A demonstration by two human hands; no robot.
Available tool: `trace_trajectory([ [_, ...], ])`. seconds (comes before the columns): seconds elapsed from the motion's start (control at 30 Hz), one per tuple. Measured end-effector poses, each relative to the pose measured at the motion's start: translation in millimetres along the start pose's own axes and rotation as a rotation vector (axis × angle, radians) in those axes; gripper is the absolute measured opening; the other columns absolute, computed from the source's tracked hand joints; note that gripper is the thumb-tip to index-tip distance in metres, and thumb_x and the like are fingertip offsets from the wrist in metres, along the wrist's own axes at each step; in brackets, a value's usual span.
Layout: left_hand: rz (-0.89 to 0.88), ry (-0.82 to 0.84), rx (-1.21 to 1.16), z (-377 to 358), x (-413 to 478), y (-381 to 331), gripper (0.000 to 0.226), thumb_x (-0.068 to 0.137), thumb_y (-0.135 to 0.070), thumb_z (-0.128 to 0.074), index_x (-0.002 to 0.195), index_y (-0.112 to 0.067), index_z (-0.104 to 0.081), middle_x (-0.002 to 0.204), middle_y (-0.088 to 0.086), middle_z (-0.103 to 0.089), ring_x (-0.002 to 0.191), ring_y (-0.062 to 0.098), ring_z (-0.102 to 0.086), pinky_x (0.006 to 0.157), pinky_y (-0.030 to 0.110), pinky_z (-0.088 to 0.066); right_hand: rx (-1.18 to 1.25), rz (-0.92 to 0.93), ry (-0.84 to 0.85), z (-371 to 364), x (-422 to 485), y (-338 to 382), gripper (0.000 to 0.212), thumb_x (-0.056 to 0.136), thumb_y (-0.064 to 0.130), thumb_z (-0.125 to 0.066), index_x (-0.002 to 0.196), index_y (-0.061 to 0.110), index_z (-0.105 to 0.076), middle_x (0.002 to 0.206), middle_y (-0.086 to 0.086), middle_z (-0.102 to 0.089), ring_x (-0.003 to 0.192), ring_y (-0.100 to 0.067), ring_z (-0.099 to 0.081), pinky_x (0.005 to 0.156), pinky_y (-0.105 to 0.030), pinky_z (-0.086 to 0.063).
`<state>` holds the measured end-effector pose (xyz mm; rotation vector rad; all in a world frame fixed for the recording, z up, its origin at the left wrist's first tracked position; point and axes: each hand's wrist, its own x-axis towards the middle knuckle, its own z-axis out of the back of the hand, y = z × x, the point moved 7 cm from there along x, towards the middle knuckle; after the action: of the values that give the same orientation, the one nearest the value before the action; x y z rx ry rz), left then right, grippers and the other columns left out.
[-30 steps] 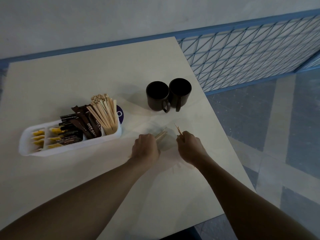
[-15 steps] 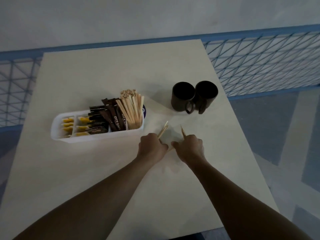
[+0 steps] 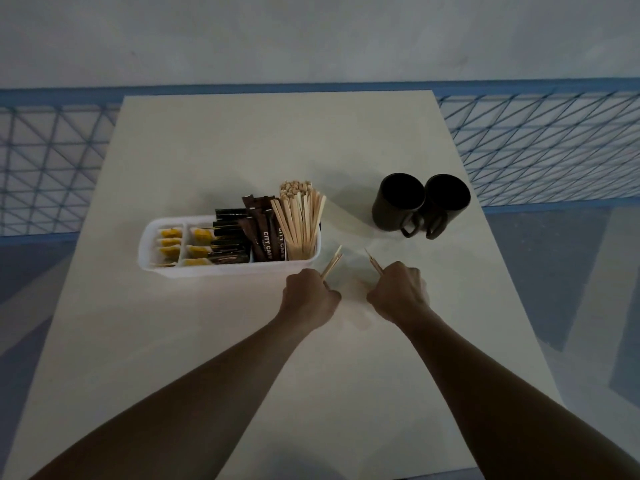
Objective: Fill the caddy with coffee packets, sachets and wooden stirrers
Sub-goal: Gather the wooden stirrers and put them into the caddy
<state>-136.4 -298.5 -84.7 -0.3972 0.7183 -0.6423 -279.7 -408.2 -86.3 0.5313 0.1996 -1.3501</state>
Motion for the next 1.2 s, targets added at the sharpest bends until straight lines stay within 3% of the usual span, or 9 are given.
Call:
trace_trajectory([
  [0.13,-0.003,0.053,-0.026,0.1,-0.1,-0.2,0.028,0.087,-0.027,-0.06,0.101,-0.004,-0.068,0.094,0.011,-0.069,0.086,0.027,-0.066,0.069,0.03,-0.051,-0.01,0.034,0.014,-1.0,-1.5,1.3,0.027,0.077,0.016,-0.068,0.103,0.007,-0.066,0.081,-0.007,-0.05,0.074,-0.03,-0.053,0.064,-0.033,-0.049],
  [0.27,-0.033,0.169,-0.029,-0.4,-3.9,-10.9,0.036,0.097,-0.033,-0.042,0.111,-0.005,-0.06,0.095,0.008,-0.061,0.073,0.017,-0.055,0.054,0.027,-0.036,0.036,0.082,0.058,-3.4,-6.8,3.8,0.021,0.072,0.019,-0.066,0.09,0.008,-0.066,0.081,-0.009,-0.061,0.072,-0.03,-0.062,0.06,-0.035,-0.055],
  [0.37,-0.049,0.225,-0.125,0.4,-5.1,-16.5,0.044,0.101,-0.036,-0.034,0.118,-0.006,-0.062,0.11,0.013,-0.065,0.094,0.026,-0.06,0.068,0.031,-0.041,0.146,0.094,0.098,-4.4,-8.6,4.4,0.014,0.078,0.019,-0.064,0.087,0.01,-0.061,0.085,-0.009,-0.061,0.074,-0.028,-0.062,0.061,-0.037,-0.053],
  [0.43,-0.067,0.233,-0.213,4.7,-5.0,-21.3,0.042,0.103,-0.032,-0.034,0.12,-0.006,-0.062,0.111,0.012,-0.064,0.094,0.022,-0.058,0.076,0.033,-0.043,0.207,0.113,0.129,-1.9,-8.4,8.9,0.012,0.089,0.021,-0.058,0.087,0.01,-0.059,0.084,-0.008,-0.061,0.071,-0.023,-0.06,0.058,-0.036,-0.051],
  [0.6,-0.107,0.254,-0.425,17.4,-0.9,-34.6,0.032,0.106,-0.019,-0.037,0.114,-0.005,-0.065,0.083,-0.002,-0.053,0.077,0.01,-0.049,0.075,0.026,-0.041,0.519,0.088,0.178,18.9,-4.7,35.7,0.022,0.102,0.021,-0.042,0.099,0.012,-0.062,0.079,-0.003,-0.058,0.062,-0.013,-0.051,0.051,-0.024,-0.037],
  [0.7,-0.13,0.251,-0.557,29.9,-0.9,-41.5,0.029,0.104,-0.018,-0.042,0.104,-0.005,-0.067,0.076,0.001,-0.054,0.072,0.013,-0.05,0.066,0.026,-0.041,0.738,0.094,0.155,32.7,2.3,55.2,0.021,0.097,0.014,-0.043,0.084,0.011,-0.059,0.069,-0.003,-0.051,0.059,-0.015,-0.044,0.052,-0.028,-0.034],
  [0.83,-0.188,0.184,-0.682,60.6,4.6,-53.7,0.025,0.103,-0.017,-0.046,0.101,-0.005,-0.068,0.078,0.004,-0.058,0.073,0.015,-0.055,0.067,0.029,-0.051,0.943,0.133,0.192,46.4,8.2,83.3,0.022,0.097,0.008,-0.041,0.082,0.006,-0.058,0.074,-0.011,-0.056,0.062,-0.017,-0.049,0.056,-0.03,-0.039],
  [1.0,-0.233,0.042,-0.853,97.1,15.9,-56.7,0.018,0.099,-0.009,-0.054,0.103,-0.003,-0.07,0.084,0.008,-0.067,0.081,0.022,-0.066,0.087,0.039,-0.058,1.18,0.138,0.167,60.1,14.0,111.6,0.02,0.099,0.005,-0.039,0.09,0.008,-0.057,0.072,-0.007,-0.053,0.062,-0.018,-0.052,0.064,-0.033,-0.045],
  [1.2,-0.242,-0.202,-0.805,121.1,29.2,-37.9,0.014,0.089,-0.019,-0.07,0.1,-0.025,-0.077,0.094,-0.005,-0.077,0.093,0.012,-0.072,0.091,0.04,-0.057,1.326,0.19,0.148,61.9,13.3,141.4,0.022,0.095,-0.005,-0.038,0.091,0.009,-0.055,0.073,-0.008,-0.053,0.067,-0.02,-0.053,0.071,-0.036,-0.047],
])
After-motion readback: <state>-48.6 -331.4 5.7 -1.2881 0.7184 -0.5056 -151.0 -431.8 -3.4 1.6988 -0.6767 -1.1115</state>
